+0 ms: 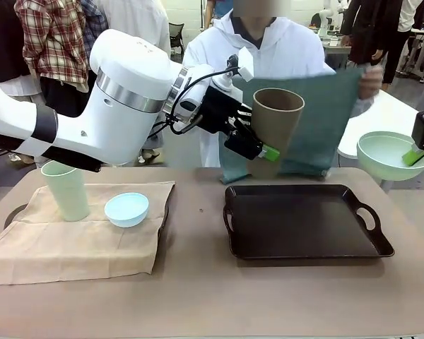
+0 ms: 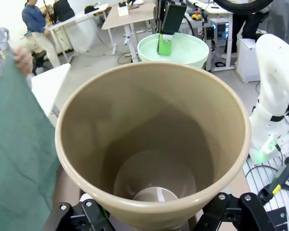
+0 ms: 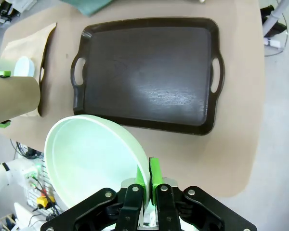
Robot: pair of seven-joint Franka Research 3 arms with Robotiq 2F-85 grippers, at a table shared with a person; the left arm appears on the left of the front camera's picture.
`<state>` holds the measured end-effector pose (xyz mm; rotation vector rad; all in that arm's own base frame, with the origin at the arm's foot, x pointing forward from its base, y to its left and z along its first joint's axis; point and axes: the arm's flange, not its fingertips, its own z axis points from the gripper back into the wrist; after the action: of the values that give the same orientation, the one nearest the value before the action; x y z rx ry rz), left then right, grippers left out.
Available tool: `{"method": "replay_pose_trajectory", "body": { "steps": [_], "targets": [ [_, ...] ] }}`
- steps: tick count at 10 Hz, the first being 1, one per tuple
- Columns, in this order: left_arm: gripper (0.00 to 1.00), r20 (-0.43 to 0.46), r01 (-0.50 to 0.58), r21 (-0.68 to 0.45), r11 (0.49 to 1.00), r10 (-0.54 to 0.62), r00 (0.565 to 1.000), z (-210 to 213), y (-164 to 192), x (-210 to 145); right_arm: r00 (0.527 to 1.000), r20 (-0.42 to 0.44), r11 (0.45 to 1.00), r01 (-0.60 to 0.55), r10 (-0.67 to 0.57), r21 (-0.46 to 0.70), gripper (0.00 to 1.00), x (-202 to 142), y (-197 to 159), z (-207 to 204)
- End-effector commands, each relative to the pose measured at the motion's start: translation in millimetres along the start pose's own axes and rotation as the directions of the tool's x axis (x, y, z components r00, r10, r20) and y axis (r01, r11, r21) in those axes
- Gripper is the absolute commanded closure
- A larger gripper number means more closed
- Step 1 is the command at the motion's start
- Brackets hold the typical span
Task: Set up a tray with a mat and arrange the tableware.
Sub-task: Place the Picnic Bowl and Reusable plastic cup back onto the Handle tray in front of the human's position.
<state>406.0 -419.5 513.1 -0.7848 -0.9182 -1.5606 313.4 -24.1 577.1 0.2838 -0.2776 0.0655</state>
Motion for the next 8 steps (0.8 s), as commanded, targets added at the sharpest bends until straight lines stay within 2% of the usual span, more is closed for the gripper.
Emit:
{"method": "replay_pose_trajectory", "body": {
  "steps": [1, 8],
  "targets": [
    [0.74, 0.009, 0.018, -0.007, 1.000, -0.018, 1.000, 2.1, 0.3, 0.1, 1.000, -0.002, 1.000, 0.000, 0.000, -0.001, 1.00, 1.8, -1.3, -2.5],
    [0.74, 0.009, 0.018, -0.007, 1.000, -0.018, 1.000, 2.1, 0.3, 0.1, 1.000, -0.002, 1.000, 0.000, 0.000, -0.001, 1.00, 1.8, -1.3, -2.5]
  ]
}}
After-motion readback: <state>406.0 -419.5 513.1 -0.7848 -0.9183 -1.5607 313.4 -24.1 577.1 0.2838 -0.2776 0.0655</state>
